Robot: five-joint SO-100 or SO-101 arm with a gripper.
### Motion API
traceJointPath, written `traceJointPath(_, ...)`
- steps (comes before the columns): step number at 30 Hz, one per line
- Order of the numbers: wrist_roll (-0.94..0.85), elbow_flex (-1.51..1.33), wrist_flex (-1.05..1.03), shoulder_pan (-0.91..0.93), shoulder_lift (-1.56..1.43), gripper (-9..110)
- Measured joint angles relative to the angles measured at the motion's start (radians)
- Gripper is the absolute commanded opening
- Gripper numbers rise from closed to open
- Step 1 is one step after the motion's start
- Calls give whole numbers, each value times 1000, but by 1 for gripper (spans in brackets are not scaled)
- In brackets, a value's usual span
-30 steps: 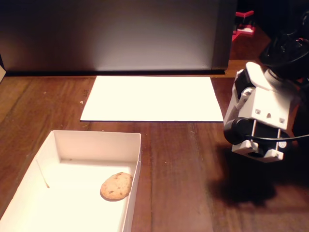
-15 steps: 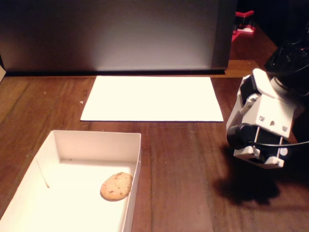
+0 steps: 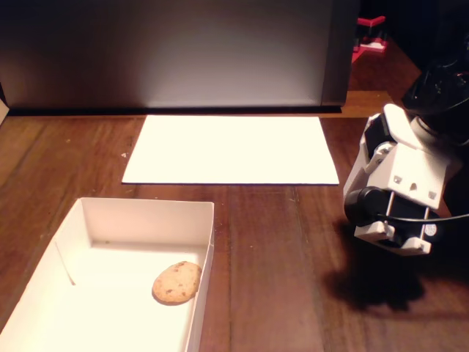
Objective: Grasp a mini cookies block and put it in the white box.
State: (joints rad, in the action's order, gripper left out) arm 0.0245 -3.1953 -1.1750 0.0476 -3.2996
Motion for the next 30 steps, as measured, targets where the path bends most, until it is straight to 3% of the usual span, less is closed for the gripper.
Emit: traceJointPath(30,-18,0,0,0,0,0)
